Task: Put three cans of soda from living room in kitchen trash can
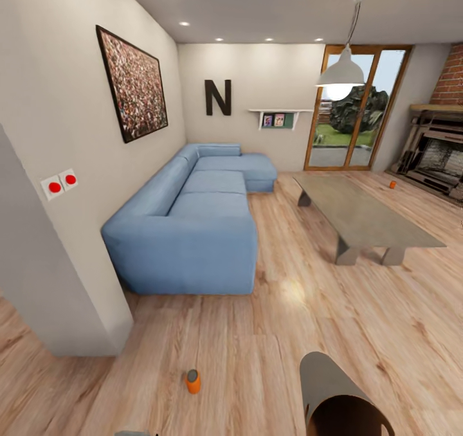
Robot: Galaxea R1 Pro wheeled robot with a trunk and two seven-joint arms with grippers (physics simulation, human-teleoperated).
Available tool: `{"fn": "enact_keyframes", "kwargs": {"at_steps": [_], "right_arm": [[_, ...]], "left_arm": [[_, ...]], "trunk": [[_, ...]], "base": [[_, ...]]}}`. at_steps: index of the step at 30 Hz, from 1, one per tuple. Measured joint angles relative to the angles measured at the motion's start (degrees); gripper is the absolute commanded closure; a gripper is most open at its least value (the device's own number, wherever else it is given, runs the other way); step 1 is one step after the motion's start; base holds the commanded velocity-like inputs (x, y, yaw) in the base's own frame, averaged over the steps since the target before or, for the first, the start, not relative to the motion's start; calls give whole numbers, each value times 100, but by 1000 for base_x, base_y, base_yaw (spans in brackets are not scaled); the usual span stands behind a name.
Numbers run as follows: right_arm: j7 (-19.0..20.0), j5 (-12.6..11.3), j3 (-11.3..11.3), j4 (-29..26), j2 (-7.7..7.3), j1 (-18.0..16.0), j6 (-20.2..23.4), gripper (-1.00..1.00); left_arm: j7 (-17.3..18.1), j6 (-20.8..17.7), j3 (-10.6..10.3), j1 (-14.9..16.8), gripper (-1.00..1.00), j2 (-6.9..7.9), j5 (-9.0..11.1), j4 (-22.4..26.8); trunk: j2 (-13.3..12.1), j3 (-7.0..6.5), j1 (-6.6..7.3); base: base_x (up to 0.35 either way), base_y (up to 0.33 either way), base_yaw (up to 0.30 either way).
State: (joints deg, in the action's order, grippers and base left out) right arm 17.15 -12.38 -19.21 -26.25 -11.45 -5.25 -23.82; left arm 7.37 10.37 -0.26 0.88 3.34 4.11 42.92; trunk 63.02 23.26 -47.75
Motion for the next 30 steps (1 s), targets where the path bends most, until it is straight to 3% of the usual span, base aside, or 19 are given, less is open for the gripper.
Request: {"fn": "enact_keyframes", "kwargs": {"at_steps": [12,20,24,30], "right_arm": [[2,27,12,1,17,0,-6,100],[6,73,22,8,5,1,-4,100],[-258,159,36,263,130,139,-100,100],[-511,324,9,674,134,250,-255,100]], "left_arm": [[-2,6,0,0,-100,0,2,-2],[-6,8,0,0,-100,0,-5,-2],[-133,136,-49,-130,-100,130,-133,-130],[-134,326,-50,-324,-100,207,-157,-319]], "trunk": [[0,0,0],[0,0,0],[0,2,0],[0,1,0]], "base": [[244,237,-18],[203,55,-1],[0,0,0],[0,0,0]]}}
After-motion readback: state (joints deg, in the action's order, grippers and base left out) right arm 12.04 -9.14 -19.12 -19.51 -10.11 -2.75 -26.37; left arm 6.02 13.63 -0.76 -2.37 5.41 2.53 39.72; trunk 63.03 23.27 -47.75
